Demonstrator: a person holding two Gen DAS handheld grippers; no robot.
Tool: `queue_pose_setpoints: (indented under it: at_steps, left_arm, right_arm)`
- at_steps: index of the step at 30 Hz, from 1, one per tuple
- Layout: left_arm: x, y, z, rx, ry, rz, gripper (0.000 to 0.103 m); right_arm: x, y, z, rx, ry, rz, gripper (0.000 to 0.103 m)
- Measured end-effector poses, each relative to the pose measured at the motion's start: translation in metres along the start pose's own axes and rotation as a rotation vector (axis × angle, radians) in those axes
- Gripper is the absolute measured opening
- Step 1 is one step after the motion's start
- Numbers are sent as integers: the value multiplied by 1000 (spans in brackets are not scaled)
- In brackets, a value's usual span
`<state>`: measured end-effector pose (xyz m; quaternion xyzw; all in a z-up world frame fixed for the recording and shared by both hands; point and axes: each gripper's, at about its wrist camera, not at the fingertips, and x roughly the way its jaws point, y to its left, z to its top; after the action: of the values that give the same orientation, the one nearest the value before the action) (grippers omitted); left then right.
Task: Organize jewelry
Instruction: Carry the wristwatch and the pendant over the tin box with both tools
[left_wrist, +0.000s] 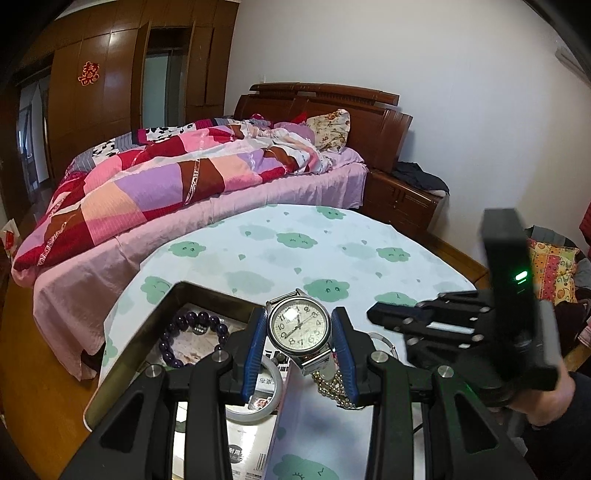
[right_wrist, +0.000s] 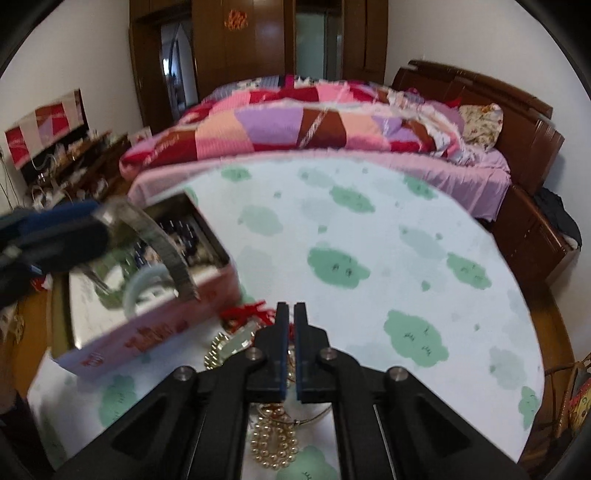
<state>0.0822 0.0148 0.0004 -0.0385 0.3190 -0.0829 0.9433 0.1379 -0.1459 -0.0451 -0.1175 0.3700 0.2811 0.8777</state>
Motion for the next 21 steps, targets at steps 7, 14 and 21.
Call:
queue_pose_setpoints:
  at_steps: [7, 14, 21]
  left_arm:
    - [0, 0, 1, 0, 1, 1, 36]
    - [1, 3, 5, -3, 1, 4, 36]
    - [1, 4, 8, -5, -2, 5, 36]
  right_arm:
    - [26, 6, 6, -101, 72, -32, 55]
    - [63, -3, -5, -110, 197, -19, 37]
    - [52, 3, -8, -105, 179, 11, 7]
